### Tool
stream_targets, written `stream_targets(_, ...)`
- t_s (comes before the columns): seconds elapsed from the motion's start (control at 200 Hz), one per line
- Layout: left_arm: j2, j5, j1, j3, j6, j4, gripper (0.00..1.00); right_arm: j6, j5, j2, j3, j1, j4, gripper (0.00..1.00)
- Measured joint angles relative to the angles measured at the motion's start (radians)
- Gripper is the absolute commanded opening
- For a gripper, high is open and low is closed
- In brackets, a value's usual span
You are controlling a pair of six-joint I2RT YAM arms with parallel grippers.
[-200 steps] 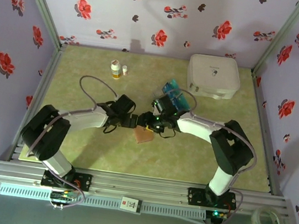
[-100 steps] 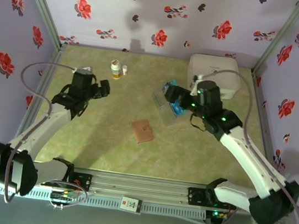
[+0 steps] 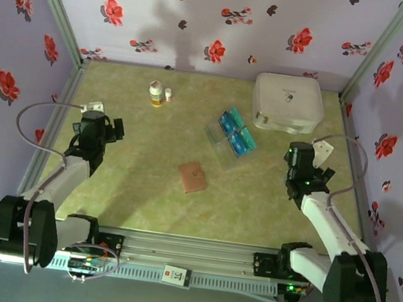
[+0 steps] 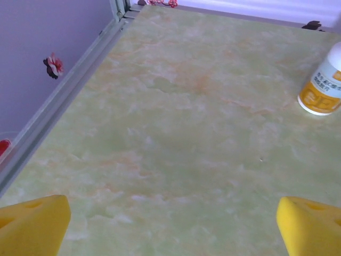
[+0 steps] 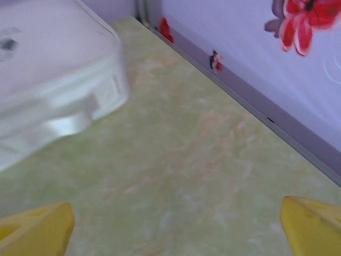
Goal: Put the credit cards into the card holder
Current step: Reset both arms
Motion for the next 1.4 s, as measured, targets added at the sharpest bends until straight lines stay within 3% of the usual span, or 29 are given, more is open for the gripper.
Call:
stream_targets(0.205,0.137,-0.006,0.02,-0.092,0.043,0.237,1.0,-0.1,0.031,0.142,-0.018,-0.009,0.174,0.99)
stream_targets(0.36,0.236,-0.001,0.024,-0.138,0.079,0.381,1.0,-0.244,0.031,0.253,-0.069,-0.01,0.423,0.99)
stream_targets(0.58,0.356,0.064,0.061,-0.185,0.111,0.66,1.0,-0.327,-0.119,0.361,-0.253,-0.082,0.801,0.99)
stream_targets(0.715,0.385,0.126,0.065,-0.2,0.127,0.673,1.0,-0.338,-0.22,0.455,-0.259,-0.112,0.95,0.99)
stream_targets(0.955,0.385,0.191,0.075,-0.19,0.13,0.694,1.0,-0.325,-0.369,0.47,-0.21,-0.188,0.947,0.99)
stream_targets(1.4,0.385,0.209,0.077,-0.189,0.157,0.708,1.0,-0.322,-0.407,0.469,-0.21,-0.187,0.953,0.99)
